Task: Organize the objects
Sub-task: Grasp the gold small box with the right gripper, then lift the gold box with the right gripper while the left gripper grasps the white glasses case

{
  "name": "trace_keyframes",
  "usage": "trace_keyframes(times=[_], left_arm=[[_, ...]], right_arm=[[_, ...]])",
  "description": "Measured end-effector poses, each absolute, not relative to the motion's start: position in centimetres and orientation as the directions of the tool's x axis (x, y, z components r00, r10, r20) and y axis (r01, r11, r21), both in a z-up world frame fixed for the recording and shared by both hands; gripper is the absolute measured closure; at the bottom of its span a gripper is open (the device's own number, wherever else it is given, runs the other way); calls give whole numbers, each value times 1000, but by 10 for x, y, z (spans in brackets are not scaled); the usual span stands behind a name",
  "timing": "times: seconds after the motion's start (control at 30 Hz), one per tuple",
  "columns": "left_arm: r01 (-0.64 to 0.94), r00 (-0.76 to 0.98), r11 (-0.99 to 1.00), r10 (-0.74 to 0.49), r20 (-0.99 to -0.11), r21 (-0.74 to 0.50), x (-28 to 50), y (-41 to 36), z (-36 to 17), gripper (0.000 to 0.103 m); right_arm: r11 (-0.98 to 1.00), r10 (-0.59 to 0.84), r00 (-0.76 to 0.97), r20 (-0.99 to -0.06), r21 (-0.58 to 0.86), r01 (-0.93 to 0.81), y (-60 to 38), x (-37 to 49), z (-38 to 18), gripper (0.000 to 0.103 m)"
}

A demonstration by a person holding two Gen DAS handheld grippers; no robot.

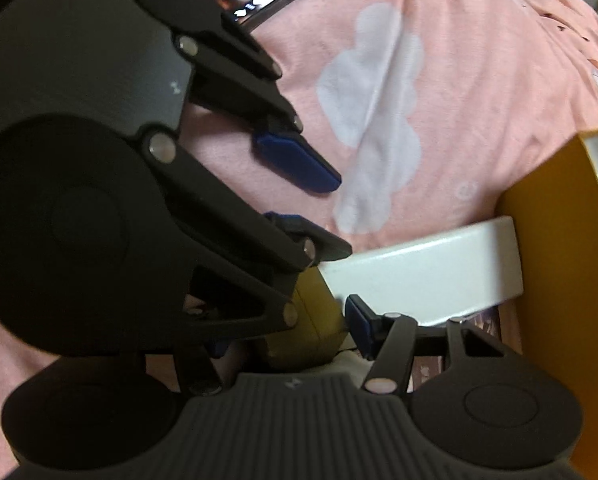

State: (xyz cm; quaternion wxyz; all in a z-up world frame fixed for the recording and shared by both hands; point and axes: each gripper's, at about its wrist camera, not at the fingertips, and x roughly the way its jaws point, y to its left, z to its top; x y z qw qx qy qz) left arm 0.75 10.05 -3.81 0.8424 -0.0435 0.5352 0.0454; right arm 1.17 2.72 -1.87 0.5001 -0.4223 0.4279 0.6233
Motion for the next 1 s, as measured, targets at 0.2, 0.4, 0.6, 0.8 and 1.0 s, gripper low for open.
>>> trace_keyframes(times=[0.2, 0.4, 0.6, 0.8, 1.0], left_arm=[[-130, 430, 990, 12, -903, -48, 7, 104, -37, 64], [-156, 465, 981, -32, -884, -118, 6, 110, -32, 63], [-197, 534, 964, -45, -844, -176, 6, 117, -19, 63], [-212, 516, 954, -75, -854, -212, 21, 119, -24, 63], [-253, 466, 934, -111, -878, -253, 47, 121, -47, 63]], right_arm=[[-136, 201, -151, -968, 125, -983, 15, 13, -15, 49], [-57, 251, -170, -953, 161, -985, -12, 22, 3, 52], [64, 385, -146, -911, 184, -981, -42, 38, 48, 53], [266, 498, 28, -867, 122, -956, -67, 58, 77, 54], [463, 541, 138, -830, 156, -873, -78, 111, 52, 54]])
